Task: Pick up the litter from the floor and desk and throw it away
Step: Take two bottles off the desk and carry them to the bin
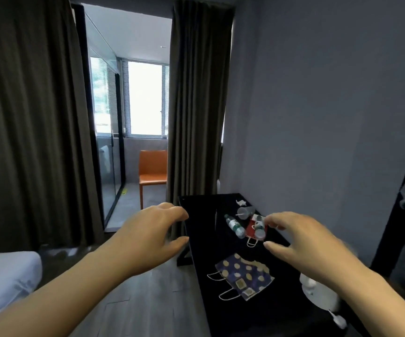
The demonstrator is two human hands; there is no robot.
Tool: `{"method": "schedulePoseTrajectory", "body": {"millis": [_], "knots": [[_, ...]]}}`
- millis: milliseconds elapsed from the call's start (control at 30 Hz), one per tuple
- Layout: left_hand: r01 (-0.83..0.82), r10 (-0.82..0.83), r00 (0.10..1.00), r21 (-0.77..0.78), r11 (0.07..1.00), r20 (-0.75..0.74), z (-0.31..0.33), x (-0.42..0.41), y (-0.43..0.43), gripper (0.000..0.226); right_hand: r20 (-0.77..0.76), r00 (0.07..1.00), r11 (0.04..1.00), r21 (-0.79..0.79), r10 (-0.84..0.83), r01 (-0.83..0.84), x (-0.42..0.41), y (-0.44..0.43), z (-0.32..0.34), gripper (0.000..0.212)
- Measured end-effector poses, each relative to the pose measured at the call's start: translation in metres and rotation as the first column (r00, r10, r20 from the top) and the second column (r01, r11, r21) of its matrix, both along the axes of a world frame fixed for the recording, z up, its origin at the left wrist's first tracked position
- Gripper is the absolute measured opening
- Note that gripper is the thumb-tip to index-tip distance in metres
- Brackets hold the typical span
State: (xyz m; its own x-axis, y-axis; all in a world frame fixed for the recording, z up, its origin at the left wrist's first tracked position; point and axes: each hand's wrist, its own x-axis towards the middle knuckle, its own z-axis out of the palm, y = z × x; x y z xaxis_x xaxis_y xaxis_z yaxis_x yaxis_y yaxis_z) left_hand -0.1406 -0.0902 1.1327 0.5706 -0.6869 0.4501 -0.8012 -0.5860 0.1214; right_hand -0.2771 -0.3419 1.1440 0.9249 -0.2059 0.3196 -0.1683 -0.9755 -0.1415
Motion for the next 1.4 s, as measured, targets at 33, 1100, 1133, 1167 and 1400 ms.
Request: {"method": "schedulePoseTrajectory", "body": {"millis": [33,1100,1133,1167,1400], "knots": [[0.012,-0.012,1.000,-0.002,1.000,-0.008,-0.005,0.020,-0.004,0.046,-0.003,1.000,1.000,0.004,-0.010,0.010,0.017,-0.002,-0.004,0.033],[0.434,-0.420,0.900,0.154,0.888,-0.112,-0.053,0.537,-0.238,0.047,-0.097,0.913,0.902,0.146,-0.396,0.407,0.455,-0.164,-0.076,0.043],[0.447,-0.432,0.894,0.154,0.881,-0.122,-0.056,0.547,-0.247,0.046,-0.110,0.905,0.892,0.153,-0.412,0.425,0.463,-0.170,-0.078,0.042],[0.460,-0.444,0.887,0.158,0.873,-0.130,-0.060,0.557,-0.256,0.046,-0.126,0.898,0.885,0.158,-0.422,0.438,0.471,-0.176,-0.081,0.042],[0.580,-0.549,0.813,0.180,0.794,-0.195,-0.088,0.634,-0.325,0.046,-0.197,0.819,0.806,0.164,-0.539,0.569,0.516,-0.213,-0.097,0.037]]}}
